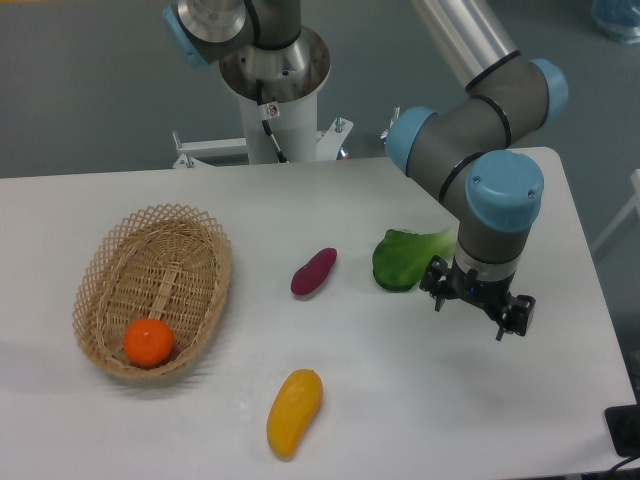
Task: Pick up the orange from the basket
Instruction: 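Move the open gripper over the orange in the wicker basket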
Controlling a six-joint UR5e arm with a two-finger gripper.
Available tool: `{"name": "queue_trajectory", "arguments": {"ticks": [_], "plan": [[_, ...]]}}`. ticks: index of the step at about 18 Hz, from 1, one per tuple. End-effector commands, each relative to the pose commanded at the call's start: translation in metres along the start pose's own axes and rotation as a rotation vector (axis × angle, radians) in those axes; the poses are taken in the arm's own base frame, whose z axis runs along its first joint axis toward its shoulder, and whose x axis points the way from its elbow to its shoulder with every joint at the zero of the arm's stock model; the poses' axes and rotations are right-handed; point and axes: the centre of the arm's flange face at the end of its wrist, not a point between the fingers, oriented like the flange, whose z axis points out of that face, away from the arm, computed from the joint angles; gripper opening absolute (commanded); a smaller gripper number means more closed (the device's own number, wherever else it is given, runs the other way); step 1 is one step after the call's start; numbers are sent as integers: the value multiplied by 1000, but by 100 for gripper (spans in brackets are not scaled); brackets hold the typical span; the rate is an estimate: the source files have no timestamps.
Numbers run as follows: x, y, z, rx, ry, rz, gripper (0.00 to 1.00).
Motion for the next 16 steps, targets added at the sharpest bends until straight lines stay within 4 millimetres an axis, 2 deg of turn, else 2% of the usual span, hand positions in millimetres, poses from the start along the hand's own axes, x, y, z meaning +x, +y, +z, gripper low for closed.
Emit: {"name": "queue_trajectory", "arguments": {"ticks": [6,10,13,16], "plan": [[3,-3,-1,2,1,-37,100],[19,-26,-3,15,6,-111,100],[32,-46,-10,24,7,-261,100],[46,-68,-10,31,6,-340,100]]}}
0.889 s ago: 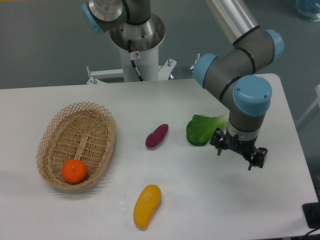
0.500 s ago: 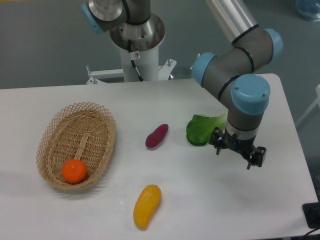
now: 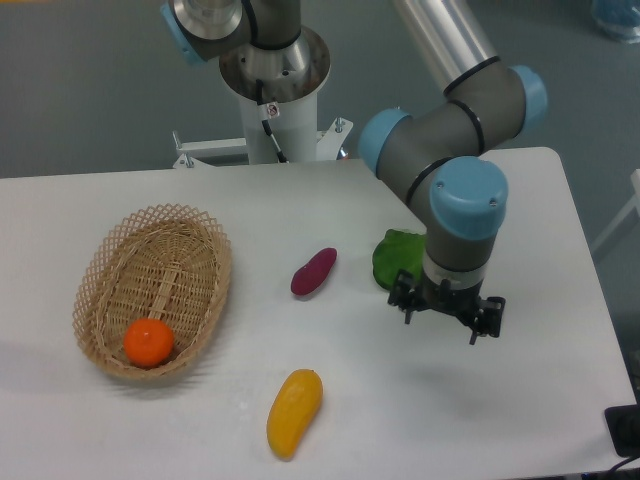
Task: Pick up the orange from the basket
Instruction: 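Move the open gripper over the orange in the wicker basket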
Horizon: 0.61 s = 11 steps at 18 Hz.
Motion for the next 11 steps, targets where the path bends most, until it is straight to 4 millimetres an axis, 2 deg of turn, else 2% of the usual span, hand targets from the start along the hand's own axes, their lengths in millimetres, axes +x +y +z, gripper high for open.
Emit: {"name": "queue_trajectory", "arguments": {"ticks": [3,4,5,7,8,11], "plan": [[34,-17,-6,20,28,-56,100],[48,-23,-6,20,36,-96,100],[69,-30,-15,30,35,-139,100],[97,-41,-16,29,46,-162,100],[109,-42,-8,12,58,-155,100],[173,-48,5,-22,95,-93,100]]}}
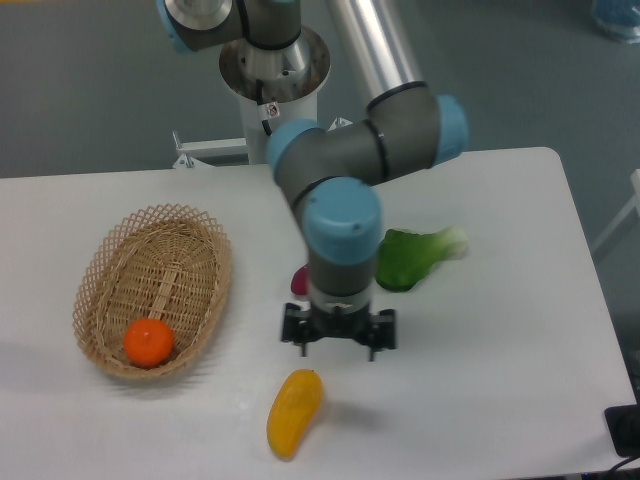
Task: Pick up the orange from the basket
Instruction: 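Move the open gripper over the orange in the wicker basket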
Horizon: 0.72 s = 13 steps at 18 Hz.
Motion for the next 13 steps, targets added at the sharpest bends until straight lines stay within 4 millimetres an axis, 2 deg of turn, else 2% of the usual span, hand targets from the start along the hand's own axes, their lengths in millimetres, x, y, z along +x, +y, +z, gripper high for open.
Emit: {"name": "queue_trajectory", "arguments": {"ticks": [1,6,7,10,13], "plan": [[21,3,9,-15,20,26,100],[79,-1,-3,20,84,45,100],[96,-2,-3,16,88,34,100],[130,-1,0,6,94,8,100],[154,-1,8,-9,90,-18,100]]}}
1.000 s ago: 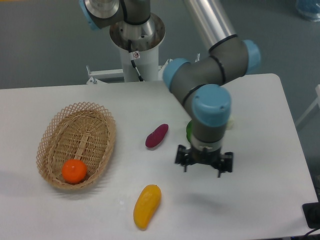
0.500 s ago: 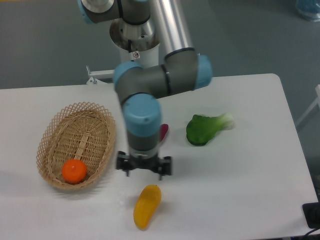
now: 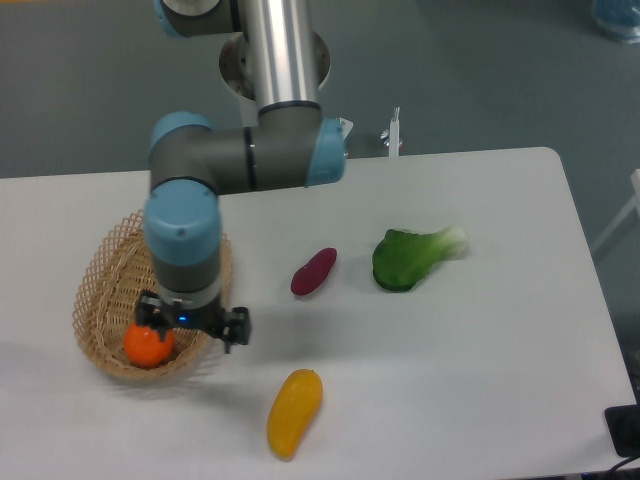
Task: Pick up the orange from the basket
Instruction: 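Move the open gripper over the orange in the wicker basket, then lower the gripper onto the orange and close the fingers around it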
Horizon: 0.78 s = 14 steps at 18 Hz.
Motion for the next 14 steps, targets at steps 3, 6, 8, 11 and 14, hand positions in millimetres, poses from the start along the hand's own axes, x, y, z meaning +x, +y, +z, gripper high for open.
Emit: {"name": "queue_trajectory", "arguments": {"ticks": [3,6,8,11,14], "plan": [[10,11,16,-30,6,3,100],[19,14,33,-61,10,-11,100],[25,15,41,-73,11,-26,100],[25,13,48,-82,12,-38,100],[25,13,56,-93,14,-52,100]]}}
